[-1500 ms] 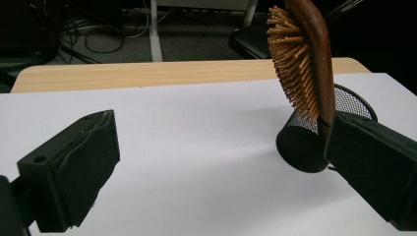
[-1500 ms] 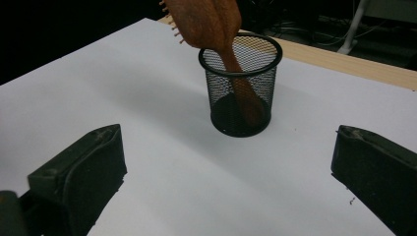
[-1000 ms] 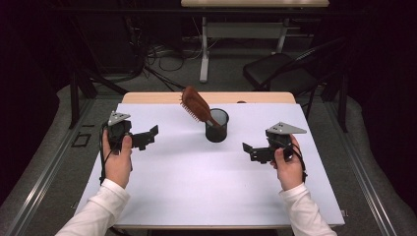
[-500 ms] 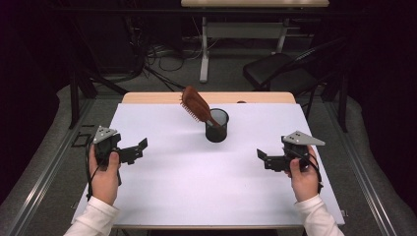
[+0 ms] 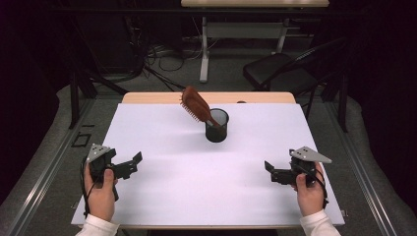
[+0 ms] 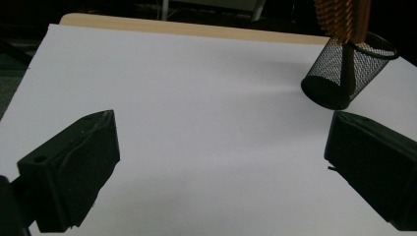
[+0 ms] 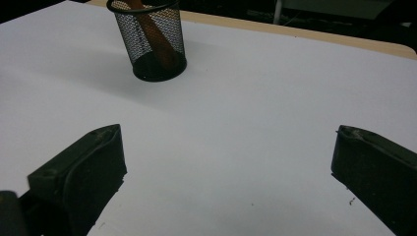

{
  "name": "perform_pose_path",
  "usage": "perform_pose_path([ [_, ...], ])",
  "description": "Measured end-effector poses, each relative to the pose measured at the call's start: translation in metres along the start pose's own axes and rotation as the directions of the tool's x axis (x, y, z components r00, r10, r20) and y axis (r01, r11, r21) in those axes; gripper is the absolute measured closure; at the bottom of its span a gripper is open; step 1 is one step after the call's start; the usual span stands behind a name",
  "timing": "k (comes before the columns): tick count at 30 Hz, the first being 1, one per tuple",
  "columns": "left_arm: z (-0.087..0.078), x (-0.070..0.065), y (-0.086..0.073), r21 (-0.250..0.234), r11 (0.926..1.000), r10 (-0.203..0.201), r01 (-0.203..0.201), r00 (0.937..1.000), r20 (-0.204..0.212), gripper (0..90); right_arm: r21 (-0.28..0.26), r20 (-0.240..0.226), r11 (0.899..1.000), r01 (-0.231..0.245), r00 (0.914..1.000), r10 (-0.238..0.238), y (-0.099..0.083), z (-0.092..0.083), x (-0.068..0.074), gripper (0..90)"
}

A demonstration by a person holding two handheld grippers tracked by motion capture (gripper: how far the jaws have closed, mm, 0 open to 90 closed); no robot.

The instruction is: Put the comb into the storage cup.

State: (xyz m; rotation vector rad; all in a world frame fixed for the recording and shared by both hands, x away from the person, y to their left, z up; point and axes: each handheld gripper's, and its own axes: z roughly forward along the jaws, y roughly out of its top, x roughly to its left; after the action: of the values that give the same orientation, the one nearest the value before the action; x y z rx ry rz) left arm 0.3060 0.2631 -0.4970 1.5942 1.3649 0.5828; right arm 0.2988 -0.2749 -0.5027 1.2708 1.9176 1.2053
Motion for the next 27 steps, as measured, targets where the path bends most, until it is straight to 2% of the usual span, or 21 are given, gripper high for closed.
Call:
perform_pose_path([
  [7,0.002,-0.003,-0.017,0.005,0.9995,0.032,-0.032,0.9995,-0.005,0.5,-0.007,0.019,1.000,-0.014,0.9997,0.014,-0.012,-0.006,-0.002,0.0],
  [11,0.004,-0.003,-0.025,-0.010,0.9996,0.026,-0.026,0.9996,0.011,0.5,-0.015,0.028,1.000,-0.024,0.9993,0.025,-0.019,-0.008,-0.004,0.0],
  [19,0.005,-0.001,-0.031,-0.035,0.9982,0.049,-0.049,0.9988,0.004,0.5,-0.027,0.048,0.999,-0.047,0.9977,0.048,-0.031,-0.007,-0.012,0.0],
  [23,0.006,0.001,-0.033,-0.035,0.9970,0.069,-0.069,0.9976,-0.005,0.5,-0.022,0.052,0.998,-0.064,0.9965,0.065,-0.035,-0.006,-0.016,0.0],
  [27,0.007,0.003,-0.036,-0.030,0.9971,0.070,-0.070,0.9975,-0.014,0.5,-0.017,0.058,0.998,-0.068,0.9959,0.069,-0.037,-0.004,-0.018,0.0],
])
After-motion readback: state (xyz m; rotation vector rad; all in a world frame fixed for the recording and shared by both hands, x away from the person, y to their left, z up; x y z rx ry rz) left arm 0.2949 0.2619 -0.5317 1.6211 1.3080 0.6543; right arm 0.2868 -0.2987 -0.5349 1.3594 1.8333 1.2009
